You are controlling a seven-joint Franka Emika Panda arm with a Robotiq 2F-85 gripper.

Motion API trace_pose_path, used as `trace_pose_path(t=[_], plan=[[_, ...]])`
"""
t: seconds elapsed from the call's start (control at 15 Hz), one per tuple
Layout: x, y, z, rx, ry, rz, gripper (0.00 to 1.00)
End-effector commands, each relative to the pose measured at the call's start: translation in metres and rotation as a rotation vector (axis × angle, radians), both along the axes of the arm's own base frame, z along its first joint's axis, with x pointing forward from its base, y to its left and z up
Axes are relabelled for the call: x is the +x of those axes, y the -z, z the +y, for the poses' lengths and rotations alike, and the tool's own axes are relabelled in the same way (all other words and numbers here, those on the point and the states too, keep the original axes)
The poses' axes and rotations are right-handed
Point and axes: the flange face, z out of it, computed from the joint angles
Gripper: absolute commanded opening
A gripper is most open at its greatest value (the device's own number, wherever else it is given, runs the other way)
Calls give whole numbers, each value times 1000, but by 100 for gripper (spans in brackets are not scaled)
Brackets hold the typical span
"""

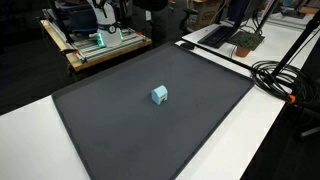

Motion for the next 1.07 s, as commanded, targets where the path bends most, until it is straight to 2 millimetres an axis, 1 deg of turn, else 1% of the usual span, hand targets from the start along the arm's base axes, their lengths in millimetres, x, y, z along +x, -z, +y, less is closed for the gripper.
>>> trace_pose_path(t=[0.0, 0.33, 0.4, 0.53, 0.67, 1.0], plan=[[0, 0, 0, 0, 0, 1, 100], [0, 0, 0, 0, 0, 1, 100], [2, -1, 3, -18, -17, -9, 100], [9, -4, 15, -65, -77, -32, 100], [22, -6, 33, -131, -155, -38, 100], [55, -8, 92, -313, -373, 19, 100]])
